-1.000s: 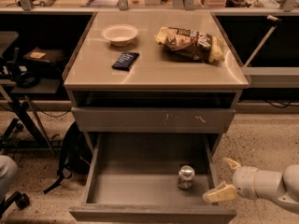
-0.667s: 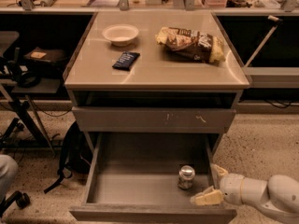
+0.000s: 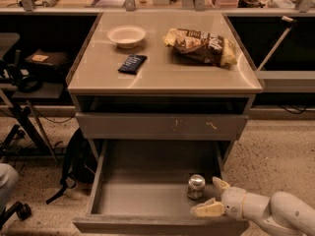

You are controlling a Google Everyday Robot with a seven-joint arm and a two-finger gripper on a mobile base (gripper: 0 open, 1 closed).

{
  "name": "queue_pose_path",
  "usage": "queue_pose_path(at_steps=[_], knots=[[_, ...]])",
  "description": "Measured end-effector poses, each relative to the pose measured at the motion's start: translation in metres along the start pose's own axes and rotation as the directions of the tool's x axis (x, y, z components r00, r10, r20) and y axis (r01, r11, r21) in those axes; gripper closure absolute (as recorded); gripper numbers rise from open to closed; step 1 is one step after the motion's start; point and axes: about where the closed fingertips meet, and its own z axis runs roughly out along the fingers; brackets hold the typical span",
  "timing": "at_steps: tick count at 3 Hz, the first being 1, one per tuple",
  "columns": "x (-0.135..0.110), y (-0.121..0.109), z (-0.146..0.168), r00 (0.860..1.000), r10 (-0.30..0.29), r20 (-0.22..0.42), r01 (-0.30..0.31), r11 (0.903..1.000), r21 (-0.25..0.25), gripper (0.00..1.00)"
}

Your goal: Pick 7up can from middle drawer and place on counter

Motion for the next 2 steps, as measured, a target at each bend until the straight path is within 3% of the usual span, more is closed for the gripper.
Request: queue_pose_path(at_steps=[1, 2], knots=[[-0.0031, -0.0072, 0.0047, 0.999, -0.032, 0.017, 0.03, 0.9972, 0.068, 0.0], [-0.0078, -0.0082, 0.0126, 0.986, -0.119, 0.114, 0.095, 0.976, 0.196, 0.0]])
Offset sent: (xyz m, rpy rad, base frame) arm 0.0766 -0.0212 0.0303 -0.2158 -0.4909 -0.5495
